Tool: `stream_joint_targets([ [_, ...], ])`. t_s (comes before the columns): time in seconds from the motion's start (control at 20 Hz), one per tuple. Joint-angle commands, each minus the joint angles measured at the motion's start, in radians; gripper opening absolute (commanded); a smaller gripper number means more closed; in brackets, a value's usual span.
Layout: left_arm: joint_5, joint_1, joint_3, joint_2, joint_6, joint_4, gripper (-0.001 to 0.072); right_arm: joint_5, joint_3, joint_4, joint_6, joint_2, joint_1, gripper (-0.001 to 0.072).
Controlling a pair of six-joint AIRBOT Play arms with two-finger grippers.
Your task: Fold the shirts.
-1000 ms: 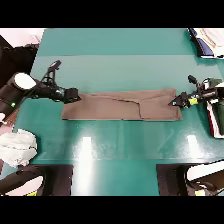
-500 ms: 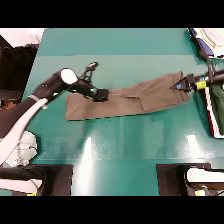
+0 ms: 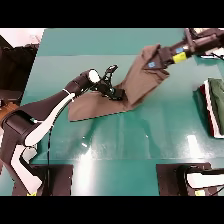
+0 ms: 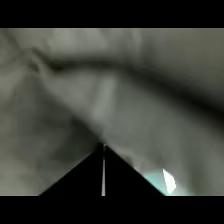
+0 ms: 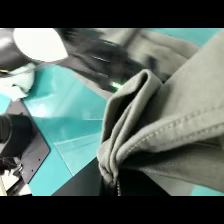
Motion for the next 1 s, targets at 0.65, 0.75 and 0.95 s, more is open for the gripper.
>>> stream_joint_targets([
  [0.65, -0.15, 0.18, 0.017, 0.162, 0.039, 0.201, 0.0024, -0.084, 0.111, -0.002, -0.021, -0.128, 0.223, 0.0016],
  [0.75, -0.199, 0.237, 0.017, 0.246, 0.084, 0.223, 0.0024, -0.116, 0.111, -0.002, -0.048, -0.129, 0.241, 0.0016],
  [0.95, -0.316, 0.358, 0.017, 0.402, 0.115, 0.262, 0.0025, -0.188, 0.111, -0.001, -0.082, -0.172, 0.309, 0.0016],
])
